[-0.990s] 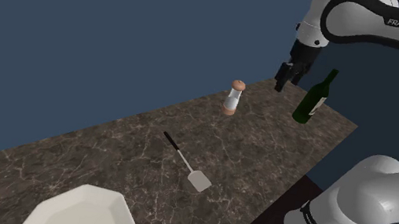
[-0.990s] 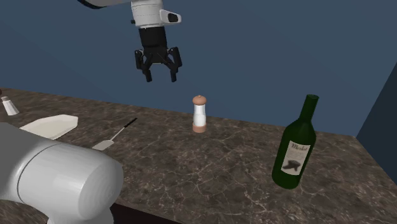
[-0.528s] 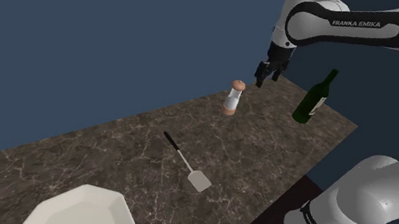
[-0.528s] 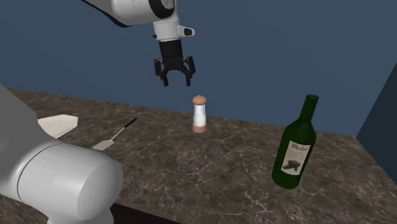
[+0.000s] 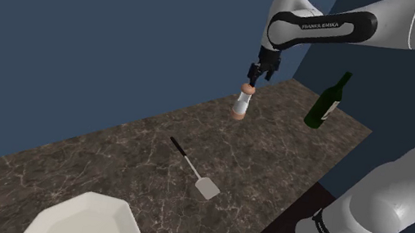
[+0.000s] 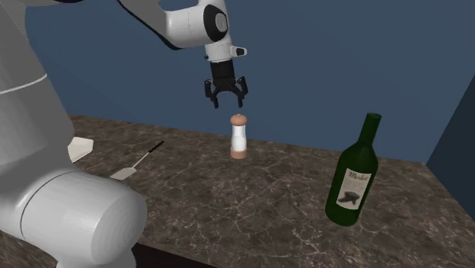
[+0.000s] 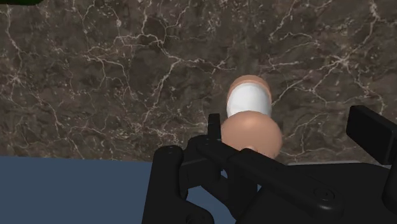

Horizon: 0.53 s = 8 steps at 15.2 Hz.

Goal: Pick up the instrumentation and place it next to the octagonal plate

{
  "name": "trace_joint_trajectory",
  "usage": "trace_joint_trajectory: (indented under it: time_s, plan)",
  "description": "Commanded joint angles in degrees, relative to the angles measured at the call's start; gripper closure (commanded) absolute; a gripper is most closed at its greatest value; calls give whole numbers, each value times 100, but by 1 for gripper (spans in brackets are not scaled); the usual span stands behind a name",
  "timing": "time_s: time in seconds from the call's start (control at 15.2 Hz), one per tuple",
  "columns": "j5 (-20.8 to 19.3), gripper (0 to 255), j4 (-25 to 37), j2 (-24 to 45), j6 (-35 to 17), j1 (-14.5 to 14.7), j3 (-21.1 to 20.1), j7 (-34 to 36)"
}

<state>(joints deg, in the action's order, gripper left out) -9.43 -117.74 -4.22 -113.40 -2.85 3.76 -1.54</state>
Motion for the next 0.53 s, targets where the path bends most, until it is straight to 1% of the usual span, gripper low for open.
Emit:
trace_joint_trajectory:
  time_s: [0.0,0.26,0.33,0.46]
  plan:
    - [-9,0,402,499,-110,-7,10,-18]
    - [-20,0,1197,1391,-234,-40,37,-91]
    - [-20,0,1263,1459,-239,-44,37,-96]
    - [-26,0,1171,1507,-380,-57,45,-92]
